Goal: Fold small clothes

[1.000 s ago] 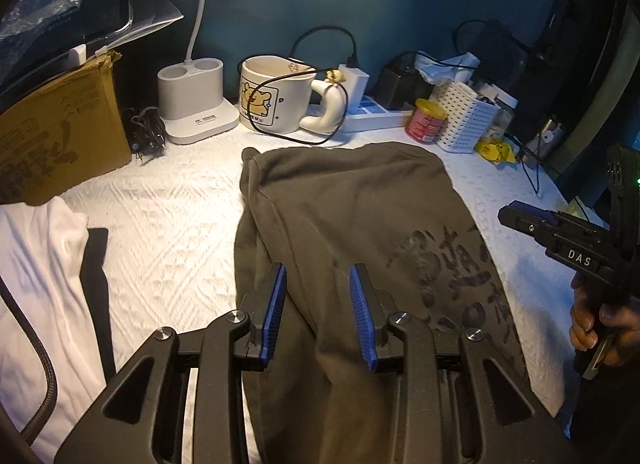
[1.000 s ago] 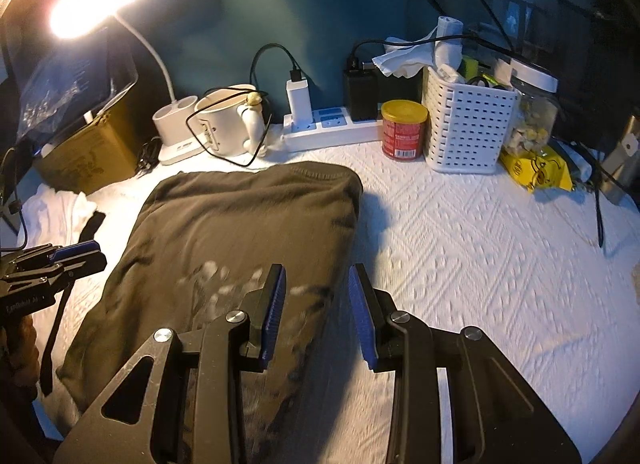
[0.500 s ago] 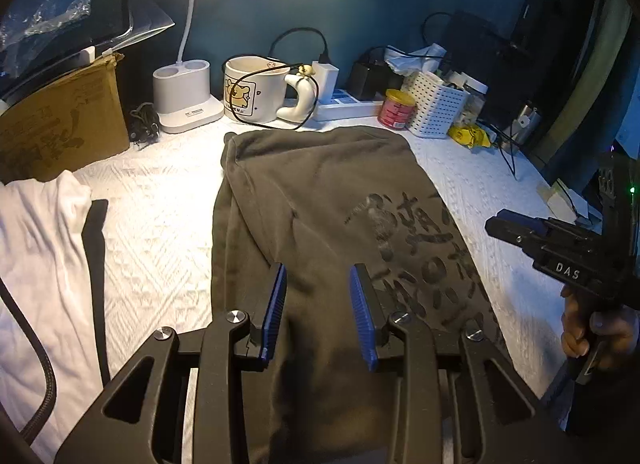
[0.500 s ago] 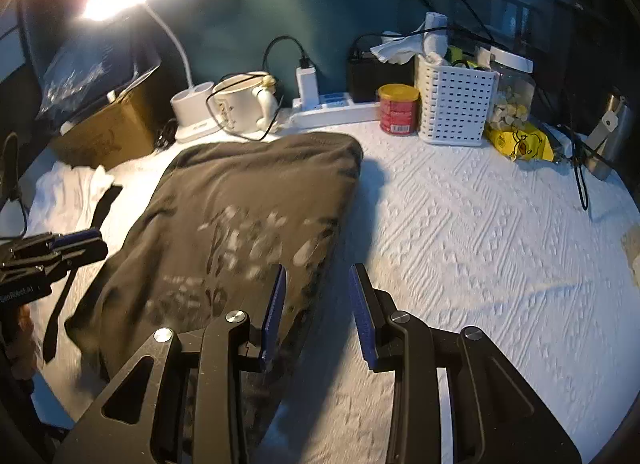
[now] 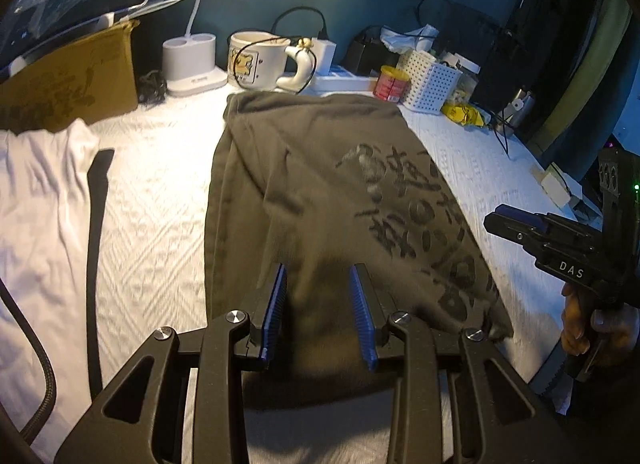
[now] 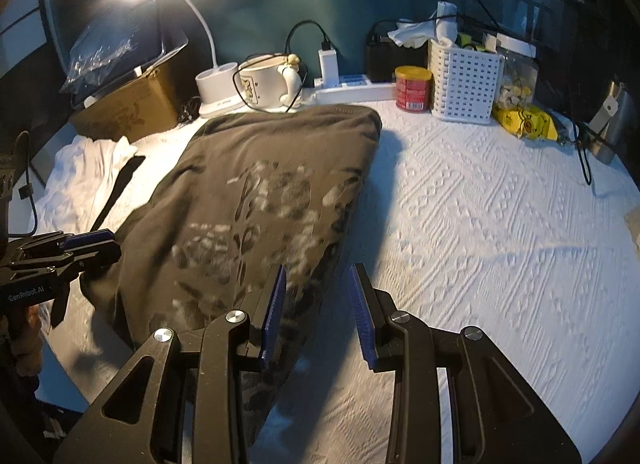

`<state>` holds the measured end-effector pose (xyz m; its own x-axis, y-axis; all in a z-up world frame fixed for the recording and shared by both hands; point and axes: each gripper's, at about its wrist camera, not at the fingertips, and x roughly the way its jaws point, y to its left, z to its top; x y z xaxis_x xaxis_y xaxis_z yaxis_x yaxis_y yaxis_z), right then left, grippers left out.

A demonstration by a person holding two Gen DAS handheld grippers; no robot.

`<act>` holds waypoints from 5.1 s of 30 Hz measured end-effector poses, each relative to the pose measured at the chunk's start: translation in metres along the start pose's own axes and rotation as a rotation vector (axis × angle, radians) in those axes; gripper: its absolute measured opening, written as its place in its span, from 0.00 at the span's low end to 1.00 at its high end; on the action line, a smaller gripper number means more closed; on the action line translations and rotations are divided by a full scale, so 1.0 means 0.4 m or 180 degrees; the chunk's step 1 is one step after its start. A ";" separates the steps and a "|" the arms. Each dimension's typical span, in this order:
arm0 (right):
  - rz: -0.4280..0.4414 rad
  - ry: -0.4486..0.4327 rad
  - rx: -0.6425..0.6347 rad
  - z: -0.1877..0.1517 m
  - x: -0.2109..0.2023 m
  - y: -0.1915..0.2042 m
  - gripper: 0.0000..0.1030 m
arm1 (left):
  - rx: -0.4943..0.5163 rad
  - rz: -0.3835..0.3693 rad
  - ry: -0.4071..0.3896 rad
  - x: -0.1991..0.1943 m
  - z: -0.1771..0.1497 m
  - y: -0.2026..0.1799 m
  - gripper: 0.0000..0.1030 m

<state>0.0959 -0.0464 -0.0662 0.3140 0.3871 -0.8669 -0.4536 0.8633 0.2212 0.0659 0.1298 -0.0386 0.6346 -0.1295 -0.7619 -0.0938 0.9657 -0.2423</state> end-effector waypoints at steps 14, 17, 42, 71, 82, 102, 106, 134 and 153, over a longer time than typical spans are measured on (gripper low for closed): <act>0.0109 0.0104 0.0012 -0.059 0.009 0.027 0.34 | -0.0112 0.0012 0.0096 0.006 -0.068 0.045 0.54; 0.0146 0.0146 0.0052 -0.068 0.021 0.025 0.34 | -0.0145 -0.0058 0.0137 0.020 -0.077 0.059 0.54; 0.0390 0.0394 0.0354 -0.162 0.002 0.018 0.34 | 0.0012 -0.0170 0.0027 -0.047 -0.101 0.104 0.01; -0.0149 0.0412 -0.0024 -0.263 -0.094 0.011 0.06 | 0.0296 -0.0515 0.0409 -0.029 -0.202 -0.005 0.02; -0.0117 0.0352 0.0117 -0.281 -0.109 0.015 0.06 | 0.0381 -0.0406 0.0479 -0.039 -0.213 -0.013 0.04; -0.0047 0.0555 0.0244 -0.269 -0.151 -0.017 0.20 | 0.0369 -0.0268 0.0594 -0.072 -0.192 -0.016 0.21; -0.0125 0.0491 0.0239 -0.245 -0.173 -0.041 0.20 | 0.0305 -0.0158 0.0409 -0.092 -0.162 0.007 0.53; -0.0161 0.0455 0.0307 -0.044 -0.048 -0.129 0.51 | 0.0117 0.0058 0.0097 -0.001 0.059 0.019 0.53; -0.0144 0.0510 0.0256 0.102 0.071 -0.164 0.51 | -0.0155 0.0023 0.0032 0.106 0.193 0.086 0.68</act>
<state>0.1686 -0.0789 -0.0869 0.1928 0.2964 -0.9354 -0.3720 0.9042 0.2098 0.1489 0.1750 -0.0328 0.6261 -0.1251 -0.7697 -0.1358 0.9545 -0.2656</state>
